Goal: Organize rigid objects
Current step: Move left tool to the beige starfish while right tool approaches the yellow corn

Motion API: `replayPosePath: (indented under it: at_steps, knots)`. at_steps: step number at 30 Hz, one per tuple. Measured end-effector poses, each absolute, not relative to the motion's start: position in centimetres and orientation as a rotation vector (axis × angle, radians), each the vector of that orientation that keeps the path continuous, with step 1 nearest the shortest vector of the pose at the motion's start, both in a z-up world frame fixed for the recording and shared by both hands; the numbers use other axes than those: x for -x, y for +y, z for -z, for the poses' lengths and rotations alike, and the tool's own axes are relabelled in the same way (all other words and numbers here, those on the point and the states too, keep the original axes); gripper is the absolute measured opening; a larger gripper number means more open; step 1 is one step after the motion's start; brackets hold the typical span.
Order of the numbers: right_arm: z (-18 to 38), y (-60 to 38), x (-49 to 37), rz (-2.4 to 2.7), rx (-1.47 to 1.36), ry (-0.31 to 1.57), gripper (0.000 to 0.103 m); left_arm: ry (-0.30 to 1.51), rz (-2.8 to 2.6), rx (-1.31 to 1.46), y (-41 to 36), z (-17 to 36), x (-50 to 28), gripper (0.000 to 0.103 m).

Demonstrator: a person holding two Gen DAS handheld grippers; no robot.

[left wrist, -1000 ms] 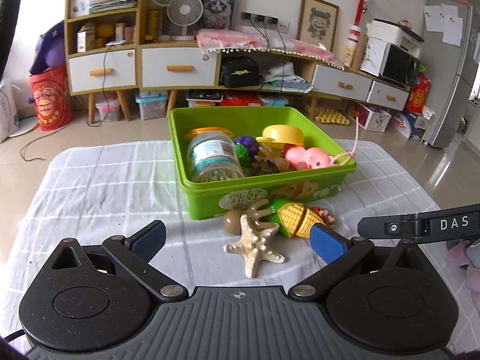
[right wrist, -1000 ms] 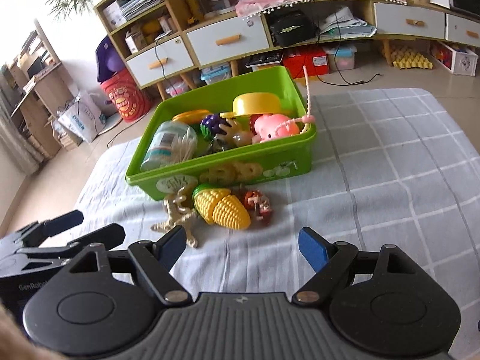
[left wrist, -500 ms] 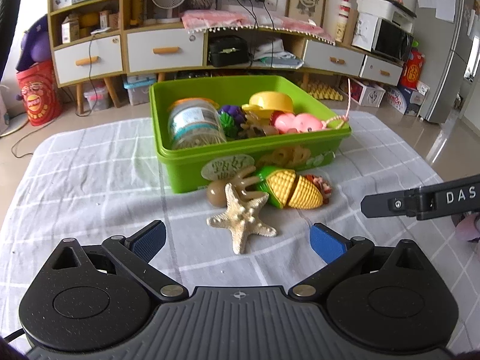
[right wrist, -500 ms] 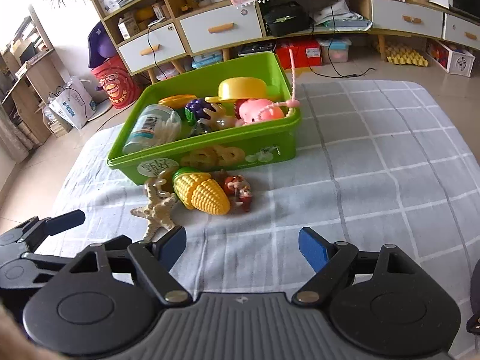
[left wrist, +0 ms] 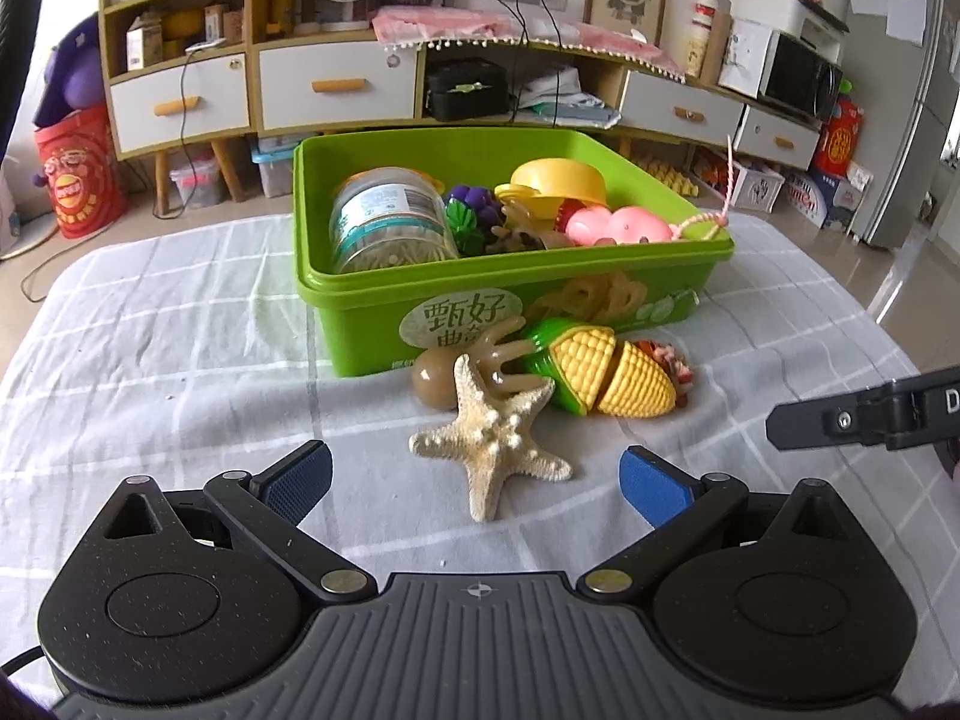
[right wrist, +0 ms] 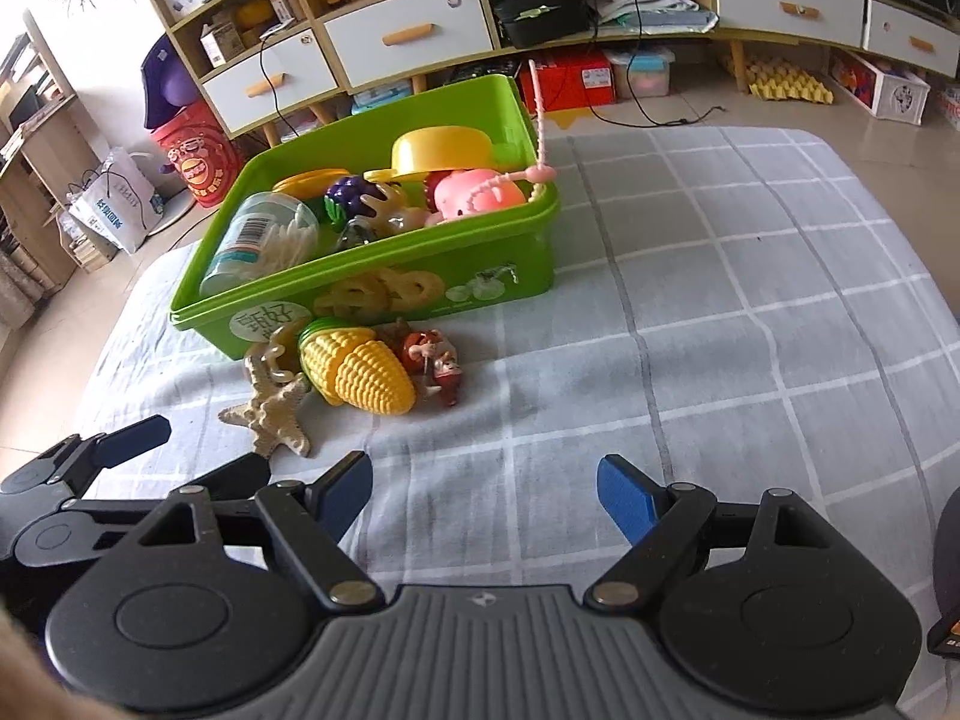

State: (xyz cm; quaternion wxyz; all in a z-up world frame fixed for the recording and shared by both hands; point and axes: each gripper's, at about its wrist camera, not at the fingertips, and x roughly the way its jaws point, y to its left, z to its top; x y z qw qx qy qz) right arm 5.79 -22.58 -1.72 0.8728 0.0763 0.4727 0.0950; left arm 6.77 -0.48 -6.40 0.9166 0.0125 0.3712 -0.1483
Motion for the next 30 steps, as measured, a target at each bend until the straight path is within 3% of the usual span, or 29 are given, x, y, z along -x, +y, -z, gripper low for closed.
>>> replayPosePath:
  at_steps: [4,11,14,22,30]
  knots:
    - [2.0,-22.6,-6.2,-0.192,-0.170,0.994,0.079,0.751,0.313,-0.011,-0.9,7.0,-7.4,0.095]
    - [2.8,-21.8,-6.7,-0.248,-0.172,0.993,0.078,0.762,0.306,0.002,-0.9,8.0,-8.2,0.068]
    - [3.1,-21.1,-6.9,-0.282,-0.171,0.978,0.077,0.770,0.312,0.000,-0.7,8.1,-8.1,0.061]
    - [4.3,-19.2,-7.8,-0.356,-0.126,0.966,0.053,0.840,0.292,-0.009,-0.4,7.0,-8.2,0.055]
    - [4.8,-18.4,-8.8,-0.346,-0.125,0.953,0.047,0.878,0.287,-0.002,1.3,6.6,-7.6,0.055]
